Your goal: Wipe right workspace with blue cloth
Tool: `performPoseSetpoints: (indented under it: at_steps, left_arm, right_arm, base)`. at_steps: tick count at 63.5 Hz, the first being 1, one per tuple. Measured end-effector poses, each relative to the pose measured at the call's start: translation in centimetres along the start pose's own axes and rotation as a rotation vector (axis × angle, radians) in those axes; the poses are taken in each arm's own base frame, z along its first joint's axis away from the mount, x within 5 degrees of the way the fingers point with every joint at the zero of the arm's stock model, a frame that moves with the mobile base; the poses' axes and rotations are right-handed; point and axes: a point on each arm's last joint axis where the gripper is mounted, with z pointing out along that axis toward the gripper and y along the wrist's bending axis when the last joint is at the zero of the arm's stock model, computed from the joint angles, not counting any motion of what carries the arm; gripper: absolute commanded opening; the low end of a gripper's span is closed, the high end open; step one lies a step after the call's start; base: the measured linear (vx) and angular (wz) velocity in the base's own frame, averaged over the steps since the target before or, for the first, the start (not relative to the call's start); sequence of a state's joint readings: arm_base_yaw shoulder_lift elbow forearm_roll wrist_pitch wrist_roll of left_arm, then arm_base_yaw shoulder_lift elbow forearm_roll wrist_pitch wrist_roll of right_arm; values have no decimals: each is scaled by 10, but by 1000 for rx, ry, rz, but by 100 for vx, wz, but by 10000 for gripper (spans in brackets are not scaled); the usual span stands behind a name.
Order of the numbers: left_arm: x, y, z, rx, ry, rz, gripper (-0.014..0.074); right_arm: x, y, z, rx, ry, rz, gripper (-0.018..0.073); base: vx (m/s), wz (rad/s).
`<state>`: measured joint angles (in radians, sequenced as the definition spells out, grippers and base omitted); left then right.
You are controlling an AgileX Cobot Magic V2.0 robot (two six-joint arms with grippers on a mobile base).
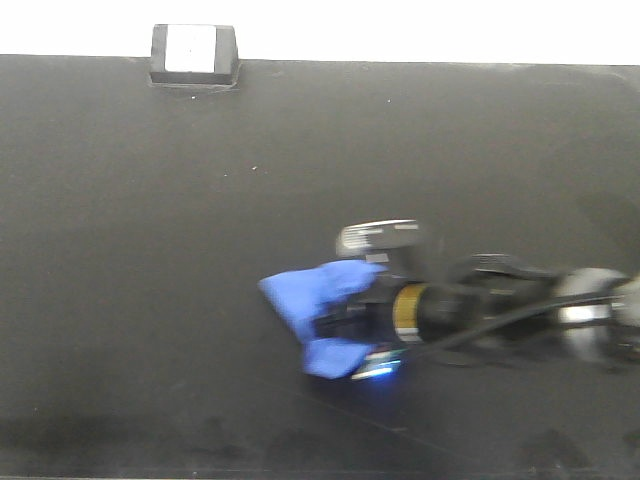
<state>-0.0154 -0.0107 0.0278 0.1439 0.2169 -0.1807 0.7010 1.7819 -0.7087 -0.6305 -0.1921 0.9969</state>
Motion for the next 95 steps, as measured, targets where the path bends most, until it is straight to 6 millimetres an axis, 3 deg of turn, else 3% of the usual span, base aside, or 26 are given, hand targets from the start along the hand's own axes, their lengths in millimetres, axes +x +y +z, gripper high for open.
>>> performPoseSetpoints:
  at_steps: [7,16,34,47,57,67,77,84,95]
  left_arm:
    - [0,0,0,0,0,0,-6]
    - [0,0,0,0,0,0,-6]
    - [0,0,0,0,0,0,-6]
    - [0,0,0,0,0,0,-6]
    - [0,0,0,0,0,0,-6]
    - [0,0,0,0,0,0,-6]
    - [0,0,0,0,0,0,-6]
    - [0,0,0,0,0,0,-6]
    - [0,0,0,0,0,0,-6]
  right_arm:
    - [-6,4,2,58,20,17,19]
    - [-11,-17,-3,178,48,106,20]
    - [-26,-112,-37,529,108,147,20]
    - [-24,-180,-69,712,123,236,20]
    - [-17,-207,-87,813,160,292,20]
    - [-16,-207,-87,826,175,277,20]
    - [-19,-188,-77,791,182,232,20]
    - [-23,-157,-59,695,161,188,20]
    - [-24,-86,-28,476,122,9,22]
  base:
    - [0,0]
    - [0,0]
    - [0,0]
    - [0,0]
    - [0,0]
    - [0,0]
    - [0,0]
    - [0,0]
    - [0,0]
